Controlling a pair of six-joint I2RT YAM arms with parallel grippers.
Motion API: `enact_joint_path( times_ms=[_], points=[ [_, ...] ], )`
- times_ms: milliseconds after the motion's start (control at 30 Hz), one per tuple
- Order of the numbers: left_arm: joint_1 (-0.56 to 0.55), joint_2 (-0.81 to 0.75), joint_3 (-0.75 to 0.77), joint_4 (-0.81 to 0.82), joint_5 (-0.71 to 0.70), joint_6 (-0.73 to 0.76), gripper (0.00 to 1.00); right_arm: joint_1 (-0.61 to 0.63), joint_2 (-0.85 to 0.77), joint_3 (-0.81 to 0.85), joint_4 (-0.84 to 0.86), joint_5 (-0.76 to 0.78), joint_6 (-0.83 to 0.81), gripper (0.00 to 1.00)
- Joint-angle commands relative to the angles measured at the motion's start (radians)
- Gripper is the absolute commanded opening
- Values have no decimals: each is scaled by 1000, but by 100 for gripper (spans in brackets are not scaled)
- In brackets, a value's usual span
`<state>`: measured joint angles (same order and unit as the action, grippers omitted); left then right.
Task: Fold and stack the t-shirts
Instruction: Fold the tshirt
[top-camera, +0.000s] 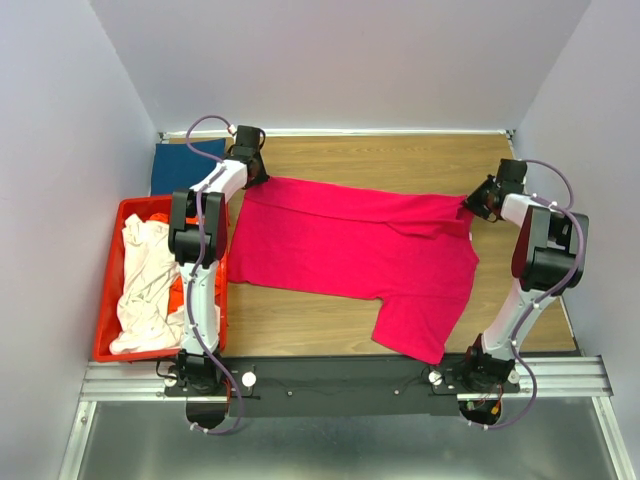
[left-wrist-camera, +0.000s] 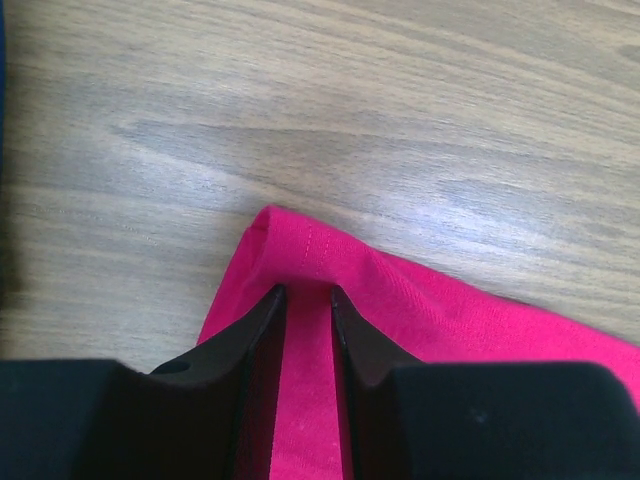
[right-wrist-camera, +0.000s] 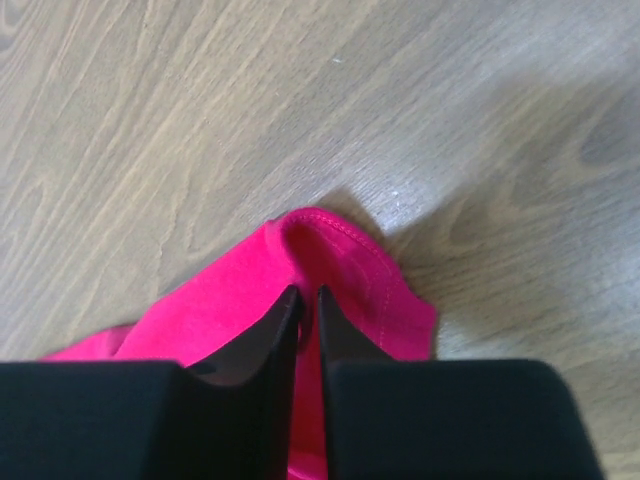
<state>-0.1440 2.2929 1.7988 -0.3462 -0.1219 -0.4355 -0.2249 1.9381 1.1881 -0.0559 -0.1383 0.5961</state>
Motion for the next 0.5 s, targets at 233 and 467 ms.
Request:
enact_joint_path(
  times_ms=[233, 467],
  points=[
    [3, 31, 24, -56, -1, -12, 31, -70, 7, 8, 34, -30, 31, 1],
    [3, 31, 28, -59, -7, -12, 31, -71, -39, -10, 44, -18, 34, 1]
  ],
)
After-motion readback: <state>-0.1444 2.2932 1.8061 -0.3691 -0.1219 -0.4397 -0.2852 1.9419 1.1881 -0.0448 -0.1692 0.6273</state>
